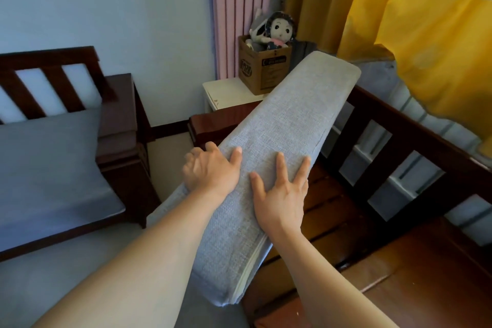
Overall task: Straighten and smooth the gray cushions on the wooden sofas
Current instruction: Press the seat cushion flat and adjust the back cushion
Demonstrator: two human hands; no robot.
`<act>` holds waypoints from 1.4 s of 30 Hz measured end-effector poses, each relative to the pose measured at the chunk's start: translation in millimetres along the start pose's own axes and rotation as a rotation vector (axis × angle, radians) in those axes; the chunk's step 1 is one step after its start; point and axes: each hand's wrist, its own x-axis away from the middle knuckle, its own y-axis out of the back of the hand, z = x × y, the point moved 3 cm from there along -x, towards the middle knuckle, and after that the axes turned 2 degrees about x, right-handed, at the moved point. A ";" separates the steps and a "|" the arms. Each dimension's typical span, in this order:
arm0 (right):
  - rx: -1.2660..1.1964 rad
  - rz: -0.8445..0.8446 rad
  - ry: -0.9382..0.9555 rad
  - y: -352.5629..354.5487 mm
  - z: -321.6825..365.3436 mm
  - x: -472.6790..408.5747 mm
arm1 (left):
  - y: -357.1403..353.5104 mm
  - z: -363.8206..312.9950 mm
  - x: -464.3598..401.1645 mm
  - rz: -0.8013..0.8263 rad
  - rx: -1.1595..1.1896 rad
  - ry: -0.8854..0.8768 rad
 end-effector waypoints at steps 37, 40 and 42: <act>-0.399 -0.138 -0.143 -16.2 -75.0 17.2 | -24.2 -44.8 16.9 -0.063 -0.135 -0.249; -0.372 -0.110 -0.143 -25.2 -86.2 17.6 | -37.0 -38.5 25.6 -0.087 -0.131 -0.275; -0.371 -0.086 -0.153 -32.2 -92.3 13.2 | -42.5 -38.4 24.9 -0.087 -0.125 -0.274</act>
